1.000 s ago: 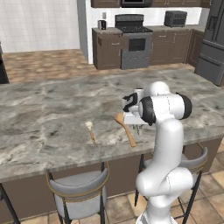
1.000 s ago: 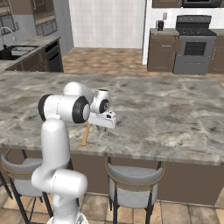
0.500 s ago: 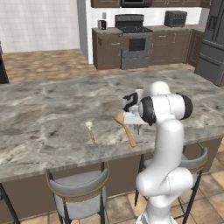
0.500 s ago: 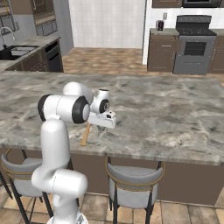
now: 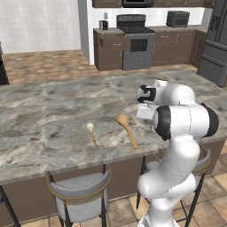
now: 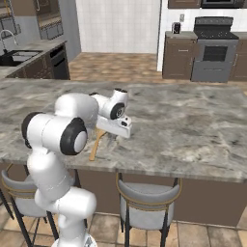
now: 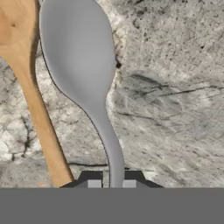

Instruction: Pick up the metallic utensils from the counter and place them in the open drawer. Make sure not to pick up any wooden utensils.

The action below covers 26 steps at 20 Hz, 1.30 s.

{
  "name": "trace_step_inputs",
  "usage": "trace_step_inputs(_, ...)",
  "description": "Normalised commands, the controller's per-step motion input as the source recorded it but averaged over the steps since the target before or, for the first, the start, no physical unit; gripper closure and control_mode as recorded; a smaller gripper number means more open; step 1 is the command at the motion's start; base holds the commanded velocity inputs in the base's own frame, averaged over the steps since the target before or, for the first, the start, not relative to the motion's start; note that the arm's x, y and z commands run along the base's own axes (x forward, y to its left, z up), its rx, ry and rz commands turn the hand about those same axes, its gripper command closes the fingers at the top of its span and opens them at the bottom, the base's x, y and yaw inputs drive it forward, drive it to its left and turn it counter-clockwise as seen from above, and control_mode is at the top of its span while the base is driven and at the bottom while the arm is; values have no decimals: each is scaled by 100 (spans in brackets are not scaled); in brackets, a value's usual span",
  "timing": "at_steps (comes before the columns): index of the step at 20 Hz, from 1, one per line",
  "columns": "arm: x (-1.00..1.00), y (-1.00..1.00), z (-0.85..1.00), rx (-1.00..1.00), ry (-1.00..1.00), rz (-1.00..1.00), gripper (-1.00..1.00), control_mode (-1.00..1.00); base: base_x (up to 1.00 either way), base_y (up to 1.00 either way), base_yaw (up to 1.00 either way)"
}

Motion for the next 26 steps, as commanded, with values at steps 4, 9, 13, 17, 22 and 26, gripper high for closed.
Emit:
trace_step_inputs(4,-100,-34,99,10,-24,0,100,-100,0,0,0)
trace_step_inputs(9,-100,-13,77,2,-28,0,100,-100,0,0,0)
trace_step_inputs(13,-100,0,47,0,-25,0,100,-100,0,0,0)
trace_step_inputs(17,-100,0,42,0,-20,0,100,-100,0,0,0)
trace_step_inputs(22,-100,12,45,-8,-8,0,100,-100,0,0,0)
trace_step_inputs(26,-83,40,57,-19,1,0,100,-100,0,0,0)
